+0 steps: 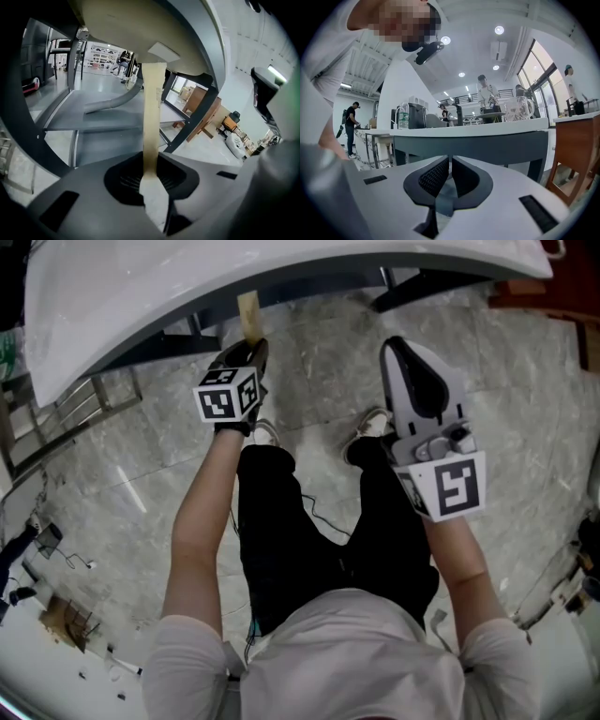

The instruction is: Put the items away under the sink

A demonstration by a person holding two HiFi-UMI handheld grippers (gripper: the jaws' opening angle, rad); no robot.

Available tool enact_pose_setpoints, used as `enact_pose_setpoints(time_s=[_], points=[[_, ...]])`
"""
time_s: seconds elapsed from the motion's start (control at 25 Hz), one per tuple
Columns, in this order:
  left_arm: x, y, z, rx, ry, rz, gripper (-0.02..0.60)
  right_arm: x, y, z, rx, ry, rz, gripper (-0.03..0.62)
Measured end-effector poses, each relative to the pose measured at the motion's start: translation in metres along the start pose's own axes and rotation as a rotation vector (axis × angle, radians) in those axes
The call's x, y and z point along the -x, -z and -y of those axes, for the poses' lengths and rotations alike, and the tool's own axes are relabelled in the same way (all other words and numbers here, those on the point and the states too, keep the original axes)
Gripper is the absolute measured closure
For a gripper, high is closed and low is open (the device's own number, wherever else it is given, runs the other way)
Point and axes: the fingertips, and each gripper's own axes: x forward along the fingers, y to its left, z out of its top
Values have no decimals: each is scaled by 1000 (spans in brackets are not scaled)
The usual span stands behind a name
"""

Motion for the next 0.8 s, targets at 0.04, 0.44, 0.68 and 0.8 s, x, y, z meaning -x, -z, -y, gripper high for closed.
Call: enact_pose_setpoints(time_s=[0.04,0.44,0.68,0.8], points=[[-3,-4,-1,3,1,7,514,-1,3,2,3,2,-1,549],[-40,-40,-20,17,-10,67,514,-19,29,6,9,6,1,549],[-52,-60,-36,29,-39,83,514,-23,36,16,5,17,3,549],[-57,-64,-40,39,-51,111,514,-30,41,18,13,11,8,549]])
